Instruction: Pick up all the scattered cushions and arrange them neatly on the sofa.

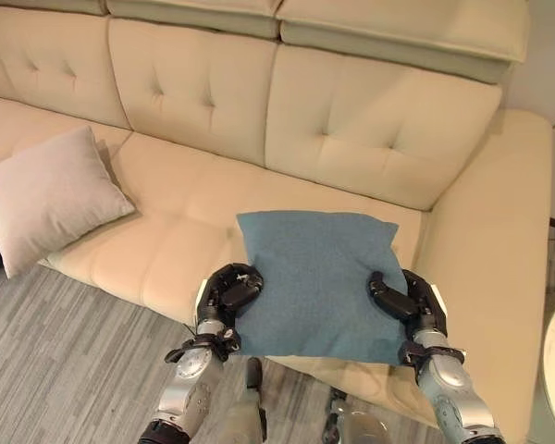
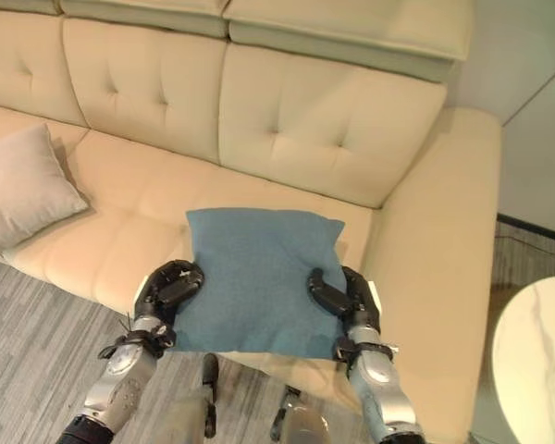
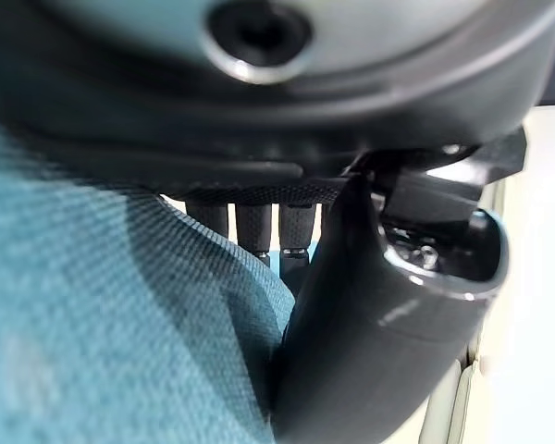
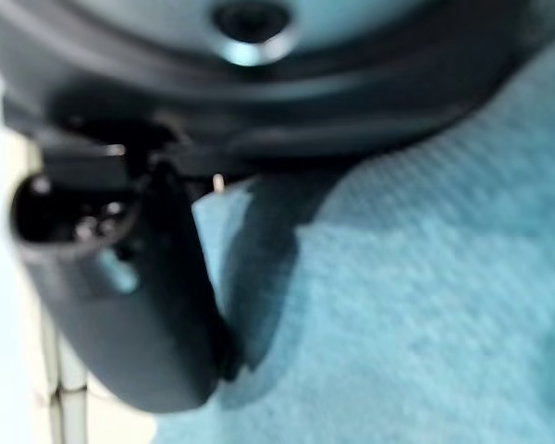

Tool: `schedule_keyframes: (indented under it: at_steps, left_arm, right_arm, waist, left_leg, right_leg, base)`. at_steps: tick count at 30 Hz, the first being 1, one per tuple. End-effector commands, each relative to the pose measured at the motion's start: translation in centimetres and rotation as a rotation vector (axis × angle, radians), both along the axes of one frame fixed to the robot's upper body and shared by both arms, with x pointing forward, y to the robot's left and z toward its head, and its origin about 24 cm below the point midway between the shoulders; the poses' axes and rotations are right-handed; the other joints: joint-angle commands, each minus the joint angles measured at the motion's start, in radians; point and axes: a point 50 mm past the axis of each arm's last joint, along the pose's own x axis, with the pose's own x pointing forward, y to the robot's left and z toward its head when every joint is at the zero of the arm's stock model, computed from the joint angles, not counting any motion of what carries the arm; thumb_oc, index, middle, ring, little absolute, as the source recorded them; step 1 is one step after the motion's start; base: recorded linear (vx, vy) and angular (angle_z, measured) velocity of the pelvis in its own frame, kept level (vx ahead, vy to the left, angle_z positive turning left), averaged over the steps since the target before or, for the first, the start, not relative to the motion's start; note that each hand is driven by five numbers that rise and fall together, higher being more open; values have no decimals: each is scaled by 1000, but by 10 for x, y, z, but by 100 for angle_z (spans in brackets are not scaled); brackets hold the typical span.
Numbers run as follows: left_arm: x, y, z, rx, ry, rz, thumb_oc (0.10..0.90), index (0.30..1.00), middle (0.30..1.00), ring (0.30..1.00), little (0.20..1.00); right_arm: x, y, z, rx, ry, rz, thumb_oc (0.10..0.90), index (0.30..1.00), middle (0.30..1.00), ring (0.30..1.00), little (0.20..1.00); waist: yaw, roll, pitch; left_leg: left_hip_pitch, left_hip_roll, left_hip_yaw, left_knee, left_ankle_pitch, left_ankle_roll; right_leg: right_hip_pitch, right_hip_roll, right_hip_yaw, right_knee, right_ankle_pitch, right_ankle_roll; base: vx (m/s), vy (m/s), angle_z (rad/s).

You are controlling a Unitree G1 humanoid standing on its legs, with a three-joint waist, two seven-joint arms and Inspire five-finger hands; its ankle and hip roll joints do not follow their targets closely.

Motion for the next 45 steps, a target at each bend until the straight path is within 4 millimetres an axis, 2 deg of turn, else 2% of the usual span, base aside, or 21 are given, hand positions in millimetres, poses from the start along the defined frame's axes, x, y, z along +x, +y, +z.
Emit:
schedule_keyframes:
  at_steps: [1, 5, 8, 10, 12, 15, 19, 20, 21, 25, 26, 27, 28, 29, 30, 31, 33, 36, 40, 43, 45]
  left_arm:
    - [7, -13, 67, -16, -364, -146, 400, 300, 300, 300, 300]
    - [5, -6, 66, 25, -364, -144, 400, 300, 300, 300, 300]
    - [3, -8, 64, 34, -363, -166, 400, 300, 300, 300, 300]
    - [4, -9, 64, 43, -359, -167, 400, 300, 300, 300, 300]
    - [7, -11, 64, 46, -359, -167, 400, 300, 300, 300, 300]
    - [10, -15, 68, 41, -377, -172, 400, 300, 300, 300, 300]
    - [12, -22, 73, 17, -398, -191, 400, 300, 300, 300, 300]
    - [13, -23, 73, 6, -398, -183, 400, 300, 300, 300, 300]
    - [13, -23, 74, 6, -398, -183, 400, 300, 300, 300, 300]
    - [12, -23, 76, 11, -402, -187, 400, 300, 300, 300, 300]
    - [12, -23, 76, 11, -402, -187, 400, 300, 300, 300, 300]
    - [12, -24, 78, 5, -409, -180, 400, 300, 300, 300, 300]
    - [12, -24, 78, 4, -408, -180, 400, 300, 300, 300, 300]
    - [12, -25, 80, 1, -416, -171, 400, 300, 300, 300, 300]
    - [13, -25, 80, 0, -416, -171, 400, 300, 300, 300, 300]
    - [12, -28, 78, -6, -409, -185, 400, 300, 300, 300, 300]
    - [10, -30, 73, 7, -390, -200, 400, 300, 300, 300, 300]
    - [9, -28, 70, 24, -380, -208, 400, 300, 300, 300, 300]
    - [8, -15, 69, 63, -380, -184, 400, 300, 300, 300, 300]
    - [11, -8, 74, 76, -403, -157, 400, 300, 300, 300, 300]
    - [11, -6, 77, 86, -417, -151, 400, 300, 300, 300, 300]
  right_arm:
    - [27, 63, 61, 71, -346, 262, 400, 300, 300, 300, 300]
    - [28, 70, 60, 92, -342, 279, 400, 300, 300, 300, 300]
    - [25, 69, 59, 102, -348, 274, 400, 300, 300, 300, 300]
    - [28, 68, 62, 97, -358, 274, 400, 300, 300, 300, 300]
    - [31, 70, 65, 101, -371, 276, 400, 300, 300, 300, 300]
    - [30, 66, 65, 91, -376, 251, 400, 300, 300, 300, 300]
    - [31, 59, 69, 64, -384, 234, 400, 300, 300, 300, 300]
    - [33, 59, 69, 54, -379, 244, 400, 300, 300, 300, 300]
    - [33, 59, 69, 54, -379, 244, 400, 300, 300, 300, 300]
    - [34, 60, 68, 44, -366, 259, 400, 300, 300, 300, 300]
    - [34, 60, 68, 44, -366, 259, 400, 300, 300, 300, 300]
    - [33, 59, 66, 39, -359, 256, 400, 300, 300, 300, 300]
    - [33, 59, 66, 39, -359, 256, 400, 300, 300, 300, 300]
    - [32, 56, 66, 29, -358, 243, 400, 300, 300, 300, 300]
    - [32, 56, 66, 29, -358, 243, 400, 300, 300, 300, 300]
    - [31, 53, 66, 13, -351, 235, 400, 300, 300, 300, 300]
    - [29, 50, 63, 4, -342, 221, 400, 300, 300, 300, 300]
    - [29, 52, 61, 3, -327, 233, 400, 300, 300, 300, 300]
    - [32, 66, 60, 15, -323, 275, 400, 300, 300, 300, 300]
    - [36, 71, 67, 10, -355, 282, 400, 300, 300, 300, 300]
    - [39, 73, 71, -3, -374, 290, 400, 300, 300, 300, 300]
  waist:
    - [25, -63, -147]
    - [35, -60, -131]
    - [22, -69, -128]
    - [21, -81, -132]
    - [25, -91, -132]
    - [12, -104, -126]
    - [10, -108, -126]
    - [15, -108, -117]
    - [15, -107, -117]
    - [20, -107, -134]
    - [20, -107, -134]
    - [24, -101, -141]
    - [24, -102, -140]
    - [27, -88, -139]
    - [27, -88, -138]
    - [23, -73, -144]
    - [11, -66, -159]
    - [8, -71, -165]
    - [16, -81, -150]
    - [40, -76, -121]
    - [43, -78, -106]
  left_leg:
    - [52, -37, 20, 11, -166, 37]
    - [86, -46, 57, -9, -169, 59]
    - [115, -73, 50, -28, -163, 76]
    - [115, -90, 46, -29, -164, 80]
    - [112, -100, 48, -26, -168, 79]
    - [94, -115, 29, 37, -191, 68]
    - [27, -122, 49, 210, -233, 26]
    - [-18, -111, 42, 307, -242, 10]
    - [-20, -110, 42, 311, -244, 10]
    - [-36, -41, 12, 226, -211, 6]
    - [-35, -41, 12, 225, -210, 6]
    - [-49, -12, -48, 146, -158, -3]
    - [-45, -12, -49, 140, -156, -4]
    - [-63, 9, -111, 76, -107, -17]
    - [-61, 8, -112, 74, -106, -18]
    - [-47, 16, -139, 28, -98, -22]
    - [-22, 13, -124, 21, -99, -29]
    - [-11, -5, -105, 31, -115, -13]
    - [-1, -33, -2, 54, -154, 36]
    - [-20, -26, 46, 77, -166, 52]
    - [-21, -35, 50, 69, -155, 60]
  right_leg:
    - [-6, -78, 112, 126, -99, 52]
    - [-53, -106, 110, 224, -64, 61]
    - [-73, 31, 169, 230, -143, 37]
    - [-82, 94, 170, 190, -154, 10]
    - [-89, 126, 151, 145, -153, -9]
    - [-74, 157, 223, 102, -156, -28]
    - [-16, 147, 221, 50, -151, -48]
    - [6, 145, 227, 39, -155, -57]
    - [5, 146, 227, 39, -155, -57]
    - [25, 134, 246, 21, -162, -45]
    - [25, 134, 246, 21, -162, -45]
    - [30, 138, 263, 20, -170, -42]
    - [32, 138, 262, 21, -170, -43]
    - [39, 136, 281, 21, -180, -38]
    - [39, 135, 280, 22, -181, -38]
    - [46, 128, 291, 22, -186, -29]
    - [51, 100, 294, 21, -176, -10]
    - [40, 75, 321, 29, -165, 7]
    - [-23, 17, 362, 68, -132, 53]
    - [-85, -18, 292, 146, -118, 68]
    - [-109, 16, 263, 193, -125, 50]
  base:
    - [6, 351, -12]
    - [11, 228, -26]
    - [71, 162, -8]
    - [75, 62, -10]
    - [38, 2, -6]
    - [76, -38, 10]
    - [49, -15, 31]
    - [27, 19, 4]
    - [18, 51, -4]
    - [71, 93, -11]
    - [118, 150, -31]
    - [84, 104, -29]
    - [142, 264, -26]
    - [61, 156, -24]
    - [128, 316, -24]
    - [116, 258, -31]
    - [142, 351, -37]
    - [77, 281, -51]
    - [-17, 287, -62]
    - [-100, 133, -73]
    - [-63, 97, -41]
